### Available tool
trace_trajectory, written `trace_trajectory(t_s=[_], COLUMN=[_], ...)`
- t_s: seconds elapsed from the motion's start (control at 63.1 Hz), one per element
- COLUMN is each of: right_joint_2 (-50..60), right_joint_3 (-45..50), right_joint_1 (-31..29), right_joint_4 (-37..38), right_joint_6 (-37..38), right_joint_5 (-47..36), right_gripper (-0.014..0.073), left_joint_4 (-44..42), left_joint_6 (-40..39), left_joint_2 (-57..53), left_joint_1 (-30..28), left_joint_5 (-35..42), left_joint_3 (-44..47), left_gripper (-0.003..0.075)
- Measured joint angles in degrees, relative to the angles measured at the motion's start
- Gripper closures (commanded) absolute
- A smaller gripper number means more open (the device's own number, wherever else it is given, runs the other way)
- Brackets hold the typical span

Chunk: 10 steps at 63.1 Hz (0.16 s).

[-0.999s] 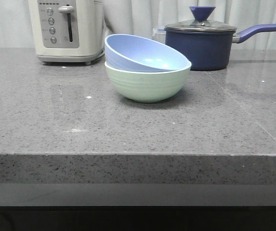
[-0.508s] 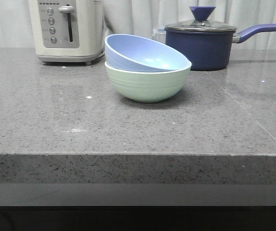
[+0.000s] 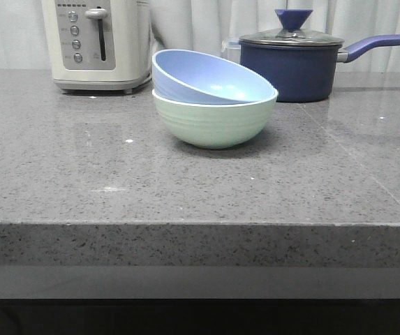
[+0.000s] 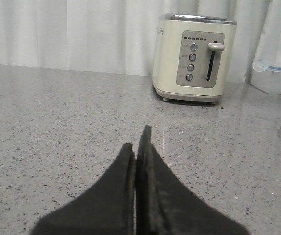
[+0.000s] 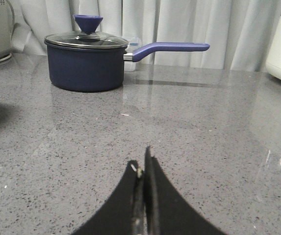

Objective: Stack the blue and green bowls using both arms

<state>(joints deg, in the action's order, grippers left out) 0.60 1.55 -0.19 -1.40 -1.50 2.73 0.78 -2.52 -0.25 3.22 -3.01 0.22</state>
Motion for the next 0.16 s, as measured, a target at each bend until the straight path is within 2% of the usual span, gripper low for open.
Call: trace_trajectory(t_s=[0.159], right_joint_2=[0.0], right_joint_3=[0.0], right_joint_1=[0.0], right_joint_4=[0.0], right_joint_6=[-0.1], right_joint_5=[0.0], right_gripper=[0.0647], left_joint_4=[0.0], left_joint_6=[0.0], left_joint_2=[0.0], left_joint_1=[0.0], left_joint_5=[0.0], left_joint_3=[0.0], left_gripper=[0.074])
